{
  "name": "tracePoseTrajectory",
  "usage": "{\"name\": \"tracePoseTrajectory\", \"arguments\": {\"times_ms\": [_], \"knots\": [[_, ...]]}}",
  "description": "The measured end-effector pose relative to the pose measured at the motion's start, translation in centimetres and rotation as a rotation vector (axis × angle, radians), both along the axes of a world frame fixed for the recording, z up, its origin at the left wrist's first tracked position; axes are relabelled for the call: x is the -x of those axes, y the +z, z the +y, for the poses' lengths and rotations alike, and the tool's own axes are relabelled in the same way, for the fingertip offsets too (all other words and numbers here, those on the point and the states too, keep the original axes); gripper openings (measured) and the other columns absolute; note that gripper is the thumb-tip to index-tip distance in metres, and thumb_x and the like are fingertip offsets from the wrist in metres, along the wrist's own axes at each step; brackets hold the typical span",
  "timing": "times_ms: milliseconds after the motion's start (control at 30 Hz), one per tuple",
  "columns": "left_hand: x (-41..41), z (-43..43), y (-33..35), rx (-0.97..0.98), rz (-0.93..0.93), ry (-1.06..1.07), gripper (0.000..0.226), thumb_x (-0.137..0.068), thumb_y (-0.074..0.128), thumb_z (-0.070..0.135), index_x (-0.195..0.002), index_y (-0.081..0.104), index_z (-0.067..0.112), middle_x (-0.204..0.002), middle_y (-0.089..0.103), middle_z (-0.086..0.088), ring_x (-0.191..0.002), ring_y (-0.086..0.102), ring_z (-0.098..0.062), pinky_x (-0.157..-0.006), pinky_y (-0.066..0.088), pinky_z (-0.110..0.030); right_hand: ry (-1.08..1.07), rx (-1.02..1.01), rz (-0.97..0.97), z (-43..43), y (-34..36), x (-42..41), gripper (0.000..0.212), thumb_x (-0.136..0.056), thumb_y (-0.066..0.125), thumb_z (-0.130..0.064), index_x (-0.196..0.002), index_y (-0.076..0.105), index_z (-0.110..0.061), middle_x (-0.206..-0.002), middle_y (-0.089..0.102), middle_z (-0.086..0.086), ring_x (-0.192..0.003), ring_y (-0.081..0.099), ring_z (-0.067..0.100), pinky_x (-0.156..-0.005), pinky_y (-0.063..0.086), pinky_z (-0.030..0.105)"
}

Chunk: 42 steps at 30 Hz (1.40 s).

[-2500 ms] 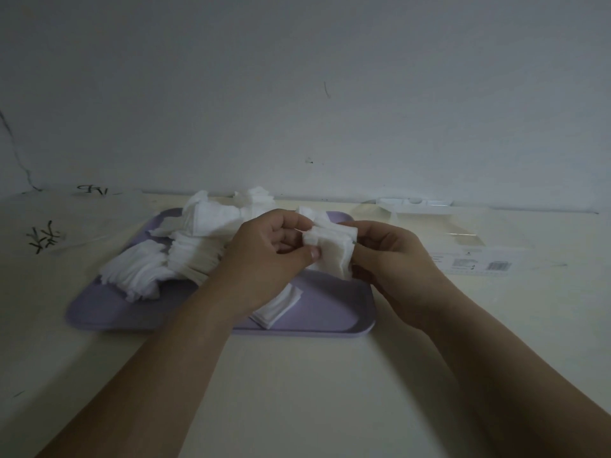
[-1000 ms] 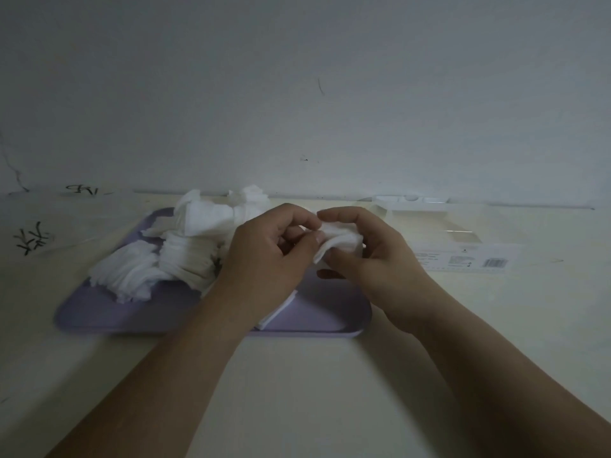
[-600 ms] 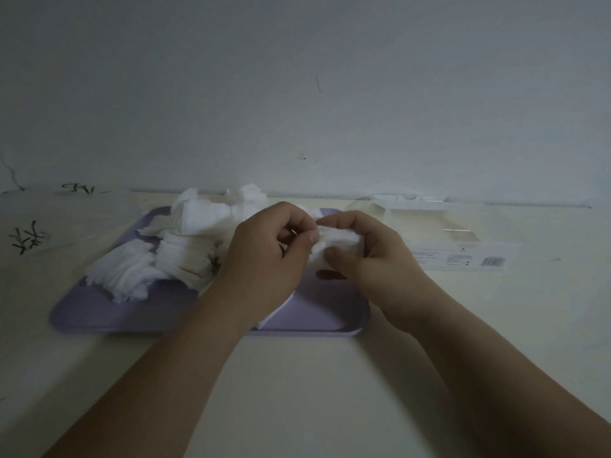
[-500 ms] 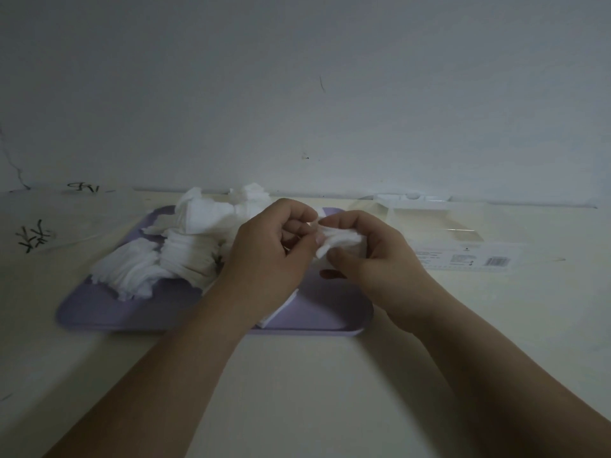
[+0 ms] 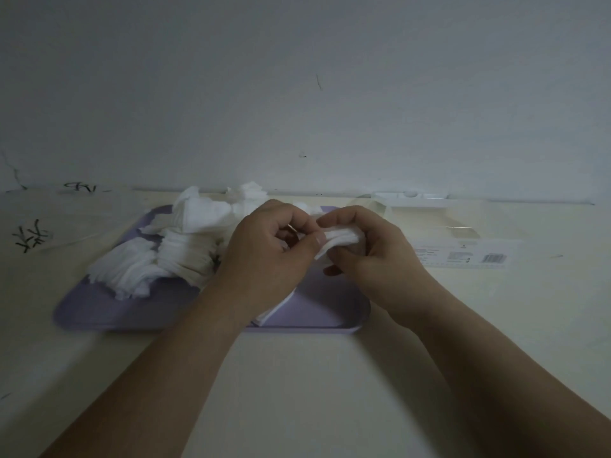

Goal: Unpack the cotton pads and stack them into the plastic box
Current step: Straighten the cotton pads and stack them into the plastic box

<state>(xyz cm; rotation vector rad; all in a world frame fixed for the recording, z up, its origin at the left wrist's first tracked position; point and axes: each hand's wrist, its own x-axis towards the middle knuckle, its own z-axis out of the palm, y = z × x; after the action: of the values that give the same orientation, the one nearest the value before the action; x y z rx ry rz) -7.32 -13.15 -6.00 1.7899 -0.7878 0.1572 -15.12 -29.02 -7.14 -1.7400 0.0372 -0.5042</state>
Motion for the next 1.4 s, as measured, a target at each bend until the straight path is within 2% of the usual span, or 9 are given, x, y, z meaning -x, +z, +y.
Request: {"name": "tracePoseTrajectory", "arguments": {"times_ms": [300,400,567,767,933,1067,1167,1333,1400], "knots": [[0.0,0.0,0.1,0.092,0.149,-0.06,0.013,-0.094,0.071,0.002,-0.086,0.073,0.012,-0.071,0.075,-0.004,-0.061,0.068,-0.015,-0.059,0.056,-0.025,0.078,-0.186,0.027,0.4,0.5,0.1,0.023,-0.086,0.068,0.006,-0.105,0.072,-0.005,-0.107,0.077,0.009,-0.098,0.074,0.03,-0.089,0.064,0.046],[0.1,0.0,0.2,0.103,0.182,-0.093,0.018,-0.095,0.067,-0.003,-0.084,0.072,0.011,-0.067,0.073,-0.003,-0.056,0.066,-0.012,-0.056,0.054,-0.022,0.061,-0.21,0.023,0.6,0.5,0.3,0.016,-0.094,0.077,-0.011,-0.107,0.07,-0.004,-0.108,0.076,0.014,-0.099,0.075,0.031,-0.088,0.064,0.047],[0.2,0.0,0.4,0.061,0.195,-0.108,0.016,-0.098,0.064,0.0,-0.087,0.071,0.01,-0.067,0.073,0.0,-0.056,0.066,-0.006,-0.056,0.051,-0.018,0.046,-0.196,-0.006,0.5,0.5,0.3,0.01,-0.098,0.072,-0.01,-0.102,0.069,-0.001,-0.104,0.074,0.022,-0.096,0.073,0.031,-0.09,0.061,0.056],[-0.1,0.1,0.3,0.025,0.104,-0.048,0.015,-0.097,0.067,0.007,-0.087,0.072,0.018,-0.076,0.075,-0.003,-0.073,0.069,-0.025,-0.069,0.057,-0.034,0.031,-0.19,0.041,0.6,0.7,0.2,0.004,-0.097,0.071,-0.007,-0.094,0.071,-0.004,-0.105,0.074,0.021,-0.089,0.072,0.021,-0.082,0.065,0.044],[-0.1,0.0,0.1,0.05,0.057,-0.041,0.011,-0.095,0.067,0.014,-0.088,0.07,0.022,-0.077,0.073,-0.005,-0.076,0.068,-0.032,-0.073,0.057,-0.044,0.013,-0.284,0.075,0.6,0.3,-0.2,0.026,-0.097,0.064,0.003,-0.076,0.065,-0.014,-0.084,0.07,0.01,-0.077,0.068,0.021,-0.071,0.059,0.035],[-0.3,0.0,0.5,0.112,0.059,0.07,0.017,-0.101,0.061,0.009,-0.09,0.063,0.022,-0.072,0.072,-0.003,-0.063,0.069,-0.012,-0.065,0.053,-0.027,-0.013,-0.302,0.084,0.3,-0.1,-0.4,0.029,-0.093,0.066,0.007,-0.073,0.062,-0.014,-0.076,0.065,0.007,-0.074,0.066,0.021,-0.07,0.059,0.035],[-0.3,0.2,1.1,0.252,0.082,0.114,0.019,-0.105,0.053,0.008,-0.092,0.054,0.022,-0.067,0.066,-0.001,-0.054,0.071,-0.017,-0.05,0.048,-0.03,-0.041,-0.308,0.085,0.2,-0.3,-0.5,0.029,-0.092,0.067,0.006,-0.073,0.067,-0.016,-0.081,0.067,0.006,-0.077,0.066,0.023,-0.074,0.059,0.04],[0.3,0.7,2.3,0.401,0.333,-0.189,0.003,-0.105,0.054,0.0,-0.104,0.053,0.003,-0.069,0.07,-0.015,-0.059,0.072,-0.028,-0.051,0.057,-0.033,-0.122,-0.369,0.111,0.0,0.3,-0.4,0.01,-0.097,0.068,-0.004,-0.088,0.067,-0.008,-0.085,0.067,0.008,-0.077,0.064,0.019,-0.062,0.058,0.026],[0.3,1.0,2.1,0.34,0.504,-0.392,0.018,-0.094,0.065,0.004,-0.11,0.057,0.004,-0.08,0.072,-0.022,-0.068,0.073,-0.033,-0.058,0.059,-0.034,-0.131,-0.408,0.145,-0.3,0.6,-0.3,0.012,-0.101,0.065,-0.013,-0.095,0.067,-0.003,-0.088,0.066,0.009,-0.07,0.064,0.013,-0.056,0.054,0.024]]}}
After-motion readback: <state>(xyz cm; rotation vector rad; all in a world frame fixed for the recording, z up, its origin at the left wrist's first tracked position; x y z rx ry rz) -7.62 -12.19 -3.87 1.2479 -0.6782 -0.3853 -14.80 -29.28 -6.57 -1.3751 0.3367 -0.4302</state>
